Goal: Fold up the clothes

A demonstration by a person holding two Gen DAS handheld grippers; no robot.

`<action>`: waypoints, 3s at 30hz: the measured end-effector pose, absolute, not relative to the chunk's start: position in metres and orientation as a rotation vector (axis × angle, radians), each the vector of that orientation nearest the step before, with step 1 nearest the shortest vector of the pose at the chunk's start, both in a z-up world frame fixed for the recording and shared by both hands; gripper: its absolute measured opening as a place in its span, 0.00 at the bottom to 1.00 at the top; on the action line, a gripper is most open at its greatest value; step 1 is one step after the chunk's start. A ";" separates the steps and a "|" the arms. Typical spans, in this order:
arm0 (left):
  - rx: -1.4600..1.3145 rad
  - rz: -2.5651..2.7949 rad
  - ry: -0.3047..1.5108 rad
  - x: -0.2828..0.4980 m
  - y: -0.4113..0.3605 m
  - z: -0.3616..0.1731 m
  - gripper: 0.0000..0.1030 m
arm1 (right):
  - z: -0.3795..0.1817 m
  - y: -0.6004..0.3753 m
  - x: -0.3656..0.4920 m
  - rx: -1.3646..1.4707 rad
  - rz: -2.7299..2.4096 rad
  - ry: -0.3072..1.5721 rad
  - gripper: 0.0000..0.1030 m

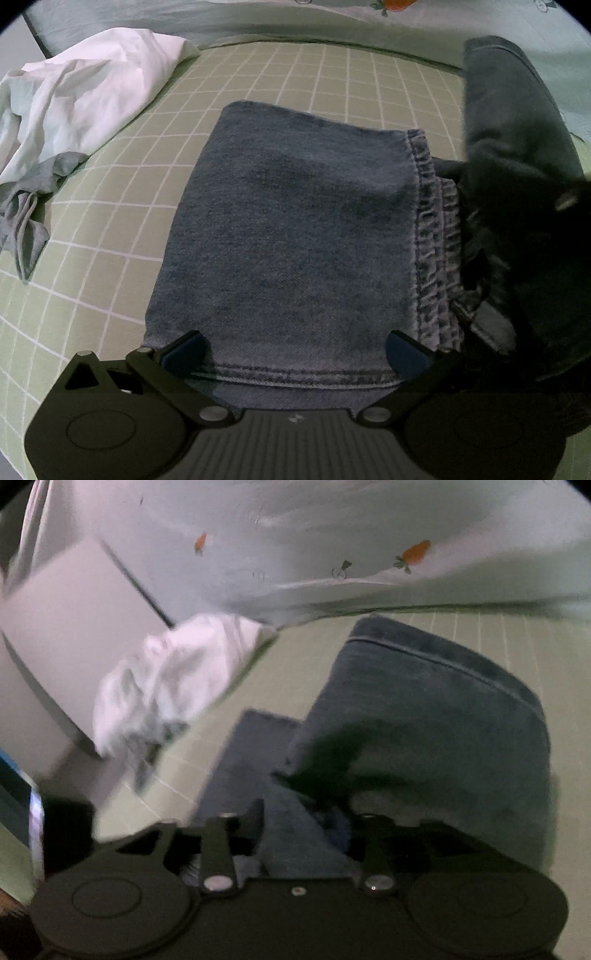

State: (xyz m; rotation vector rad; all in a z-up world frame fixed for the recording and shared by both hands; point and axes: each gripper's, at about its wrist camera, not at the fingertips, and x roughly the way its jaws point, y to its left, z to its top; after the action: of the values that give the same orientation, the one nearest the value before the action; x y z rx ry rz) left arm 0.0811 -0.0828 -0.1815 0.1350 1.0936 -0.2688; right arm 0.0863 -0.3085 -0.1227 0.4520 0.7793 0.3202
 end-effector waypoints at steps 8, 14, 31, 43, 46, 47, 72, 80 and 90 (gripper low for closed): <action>0.036 -0.282 1.029 0.085 -0.074 -0.153 1.00 | -0.100 -0.358 0.034 0.703 0.246 0.646 0.96; -0.008 -0.370 0.955 0.088 -0.090 -0.116 1.00 | -0.118 -0.418 -0.008 0.923 -0.061 0.586 0.96; -0.227 -0.639 1.080 0.095 -0.150 -0.119 0.15 | -0.138 -0.441 -0.036 0.809 -0.332 0.713 0.96; -0.283 -0.647 0.896 0.092 -0.067 -0.062 0.12 | -0.144 -0.423 -0.026 0.710 -0.316 0.797 0.96; -0.154 -0.445 0.932 0.106 -0.042 -0.086 0.22 | -0.146 -0.415 -0.020 0.671 -0.303 0.832 0.96; -0.120 -0.369 0.962 0.110 -0.035 -0.098 0.25 | -0.147 -0.412 -0.018 0.659 -0.297 0.844 0.96; -0.003 -0.424 1.107 0.142 -0.010 -0.187 0.92 | -0.138 -0.316 0.071 0.618 0.043 0.892 1.00; -0.101 -0.515 1.098 0.159 -0.010 -0.202 0.90 | -0.159 -0.301 0.101 0.692 0.034 0.917 1.00; -0.132 -0.471 0.996 0.130 -0.018 -0.178 0.22 | -0.137 -0.297 0.086 0.614 0.048 0.855 0.38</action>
State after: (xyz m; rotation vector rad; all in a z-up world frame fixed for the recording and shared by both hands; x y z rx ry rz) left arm 0.1300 -0.0183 -0.1776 -0.1321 0.9961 -0.4708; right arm 0.0861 -0.2967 -0.1372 0.6141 0.8550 0.0479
